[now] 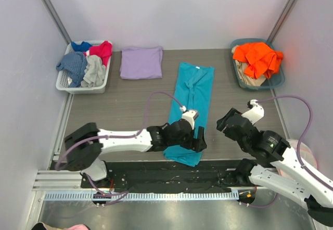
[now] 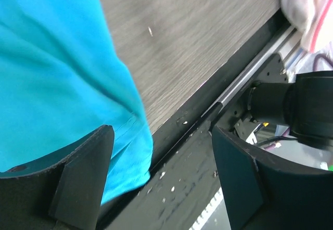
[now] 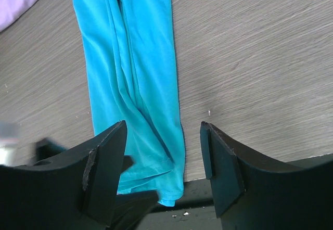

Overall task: Fold and stack the t-shirts
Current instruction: Fold the tshirt

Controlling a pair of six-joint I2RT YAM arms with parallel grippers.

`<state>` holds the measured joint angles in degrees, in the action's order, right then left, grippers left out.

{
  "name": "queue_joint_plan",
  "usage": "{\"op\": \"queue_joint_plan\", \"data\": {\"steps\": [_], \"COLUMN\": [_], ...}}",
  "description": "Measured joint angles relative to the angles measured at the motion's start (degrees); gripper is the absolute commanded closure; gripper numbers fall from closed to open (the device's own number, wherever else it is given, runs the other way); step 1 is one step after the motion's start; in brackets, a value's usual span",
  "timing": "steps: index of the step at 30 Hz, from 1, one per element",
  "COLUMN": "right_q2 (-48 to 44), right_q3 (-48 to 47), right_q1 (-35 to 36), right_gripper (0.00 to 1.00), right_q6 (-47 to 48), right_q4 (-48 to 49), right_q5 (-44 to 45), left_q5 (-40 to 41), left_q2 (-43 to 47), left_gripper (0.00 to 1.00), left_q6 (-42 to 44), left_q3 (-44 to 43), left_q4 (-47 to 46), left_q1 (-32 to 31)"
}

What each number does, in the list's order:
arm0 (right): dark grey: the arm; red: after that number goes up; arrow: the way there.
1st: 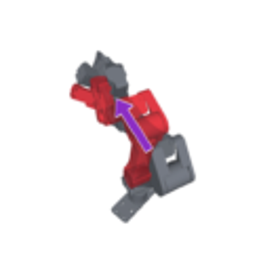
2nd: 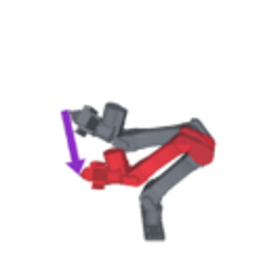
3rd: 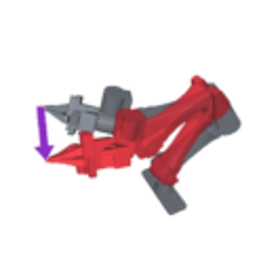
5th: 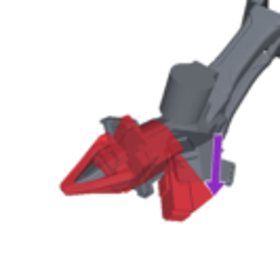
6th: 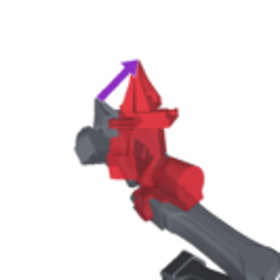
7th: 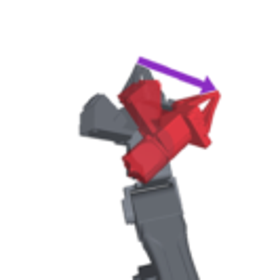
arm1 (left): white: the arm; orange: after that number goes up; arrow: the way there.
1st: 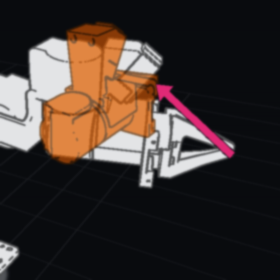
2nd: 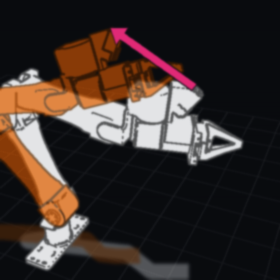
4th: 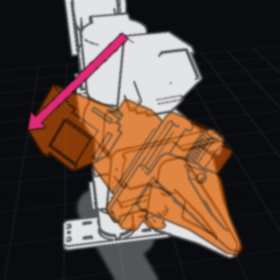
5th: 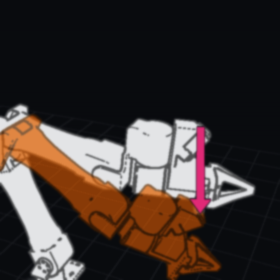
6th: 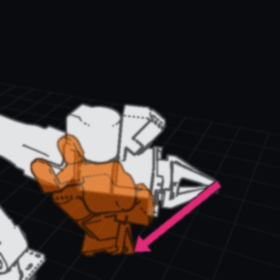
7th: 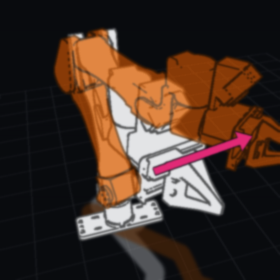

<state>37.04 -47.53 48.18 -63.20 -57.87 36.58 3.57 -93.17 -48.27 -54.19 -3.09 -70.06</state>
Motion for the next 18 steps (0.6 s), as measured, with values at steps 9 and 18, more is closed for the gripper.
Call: {"op": "queue_joint_plan", "data": {"steps": [9, 18], "right_q2": [5.2, 5.7], "right_q3": [4.8, 5.2], "right_q1": [0.0, 0.0], "right_gripper": [0.34, 0.34], "right_q6": [0.0, 0.0], "right_q4": [3.7, 5.5], "right_q5": [-1.6, -2.2], "left_q5": [12.9, 17.6], "left_q2": [18.0, 12.7], "left_gripper": [0.15, 0.28], "left_q6": [2.4, 0.7], "left_q3": [4.0, 12.2], "left_q4": [11.7, 17.6], "left_q1": [0.0, 0.0]}}
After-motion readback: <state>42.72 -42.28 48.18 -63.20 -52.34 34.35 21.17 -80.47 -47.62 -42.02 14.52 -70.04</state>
